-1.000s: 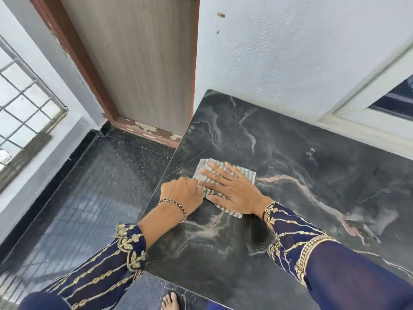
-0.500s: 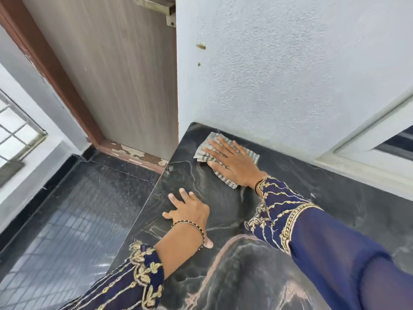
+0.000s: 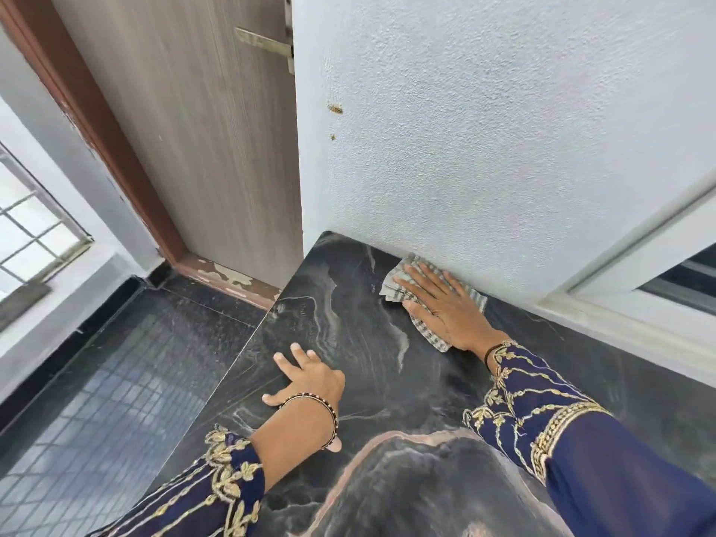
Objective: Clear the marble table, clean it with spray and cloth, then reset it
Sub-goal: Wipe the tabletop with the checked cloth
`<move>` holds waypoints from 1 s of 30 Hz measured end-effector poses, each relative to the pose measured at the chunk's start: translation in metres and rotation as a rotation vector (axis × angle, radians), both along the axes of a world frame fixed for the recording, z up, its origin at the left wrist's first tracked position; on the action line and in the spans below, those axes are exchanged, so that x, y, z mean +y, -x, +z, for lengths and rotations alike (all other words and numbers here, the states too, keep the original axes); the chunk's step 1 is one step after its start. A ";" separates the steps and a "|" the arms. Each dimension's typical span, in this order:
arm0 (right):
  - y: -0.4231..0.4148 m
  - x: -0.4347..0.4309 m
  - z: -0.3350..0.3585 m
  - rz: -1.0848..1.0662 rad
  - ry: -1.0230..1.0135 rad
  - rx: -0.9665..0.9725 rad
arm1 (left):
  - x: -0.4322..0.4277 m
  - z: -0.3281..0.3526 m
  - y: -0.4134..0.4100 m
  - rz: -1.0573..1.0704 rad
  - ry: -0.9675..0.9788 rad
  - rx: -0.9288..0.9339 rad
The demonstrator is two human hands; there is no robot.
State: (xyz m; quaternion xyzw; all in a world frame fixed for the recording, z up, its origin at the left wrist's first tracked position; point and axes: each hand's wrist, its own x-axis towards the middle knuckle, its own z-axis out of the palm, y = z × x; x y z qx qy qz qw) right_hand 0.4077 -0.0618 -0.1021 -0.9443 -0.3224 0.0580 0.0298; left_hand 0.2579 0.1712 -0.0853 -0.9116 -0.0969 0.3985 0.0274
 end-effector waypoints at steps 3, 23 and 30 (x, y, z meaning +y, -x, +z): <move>0.000 -0.023 0.000 0.008 -0.002 0.045 | -0.001 0.008 0.005 0.007 0.058 0.002; 0.279 0.035 -0.008 0.008 -0.090 -0.108 | 0.017 0.034 0.106 -0.036 0.320 -0.537; 0.414 0.061 -0.013 0.097 -0.125 -0.064 | 0.026 0.047 0.216 -0.009 0.420 -0.636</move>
